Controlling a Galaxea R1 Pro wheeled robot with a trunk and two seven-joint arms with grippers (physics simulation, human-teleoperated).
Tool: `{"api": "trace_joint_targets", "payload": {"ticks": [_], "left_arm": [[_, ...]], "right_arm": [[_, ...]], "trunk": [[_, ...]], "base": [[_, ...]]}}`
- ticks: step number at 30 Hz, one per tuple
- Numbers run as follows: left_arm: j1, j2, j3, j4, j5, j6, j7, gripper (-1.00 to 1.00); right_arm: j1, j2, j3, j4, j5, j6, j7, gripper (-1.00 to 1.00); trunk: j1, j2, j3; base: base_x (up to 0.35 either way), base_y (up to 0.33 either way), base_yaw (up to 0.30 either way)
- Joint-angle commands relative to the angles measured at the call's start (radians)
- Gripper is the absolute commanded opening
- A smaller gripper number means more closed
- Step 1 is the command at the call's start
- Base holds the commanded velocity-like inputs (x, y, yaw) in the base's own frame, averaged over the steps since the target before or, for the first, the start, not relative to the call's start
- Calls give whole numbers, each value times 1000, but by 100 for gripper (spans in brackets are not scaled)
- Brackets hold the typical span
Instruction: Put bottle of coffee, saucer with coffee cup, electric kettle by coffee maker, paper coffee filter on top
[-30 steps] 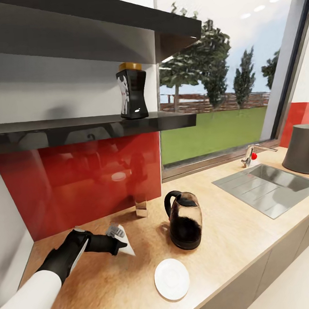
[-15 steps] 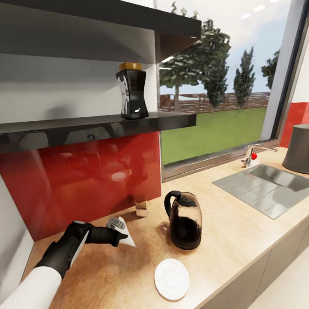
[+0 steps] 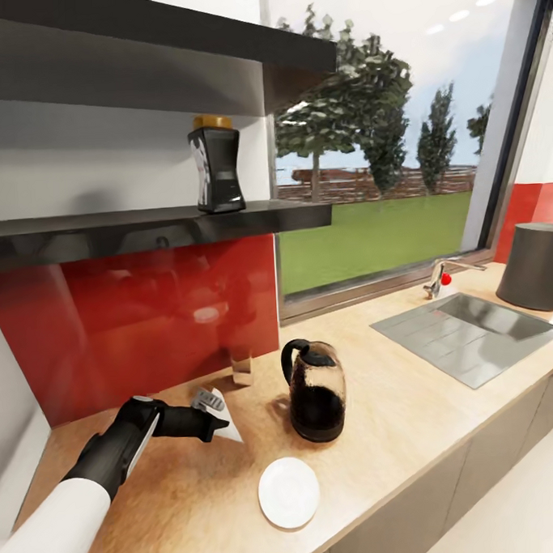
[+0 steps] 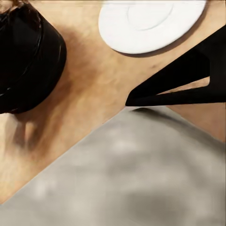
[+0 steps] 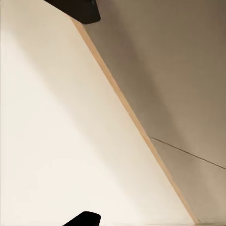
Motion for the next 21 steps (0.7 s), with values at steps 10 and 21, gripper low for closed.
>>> {"api": "trace_joint_targets", "payload": {"ticks": [10, 21], "left_arm": [[2, 0, 0, -2, -11, -2, 3, -100], [4, 0, 0, -2, -10, -2, 5, -100]], "right_arm": [[-1, 0, 0, 2, 1, -2, 0, 100], [-1, 0, 0, 3, 1, -3, 0, 100]], "trunk": [[0, -1, 0], [0, -1, 0]], "base": [[-230, -209, 0], [-190, -219, -2]]}}
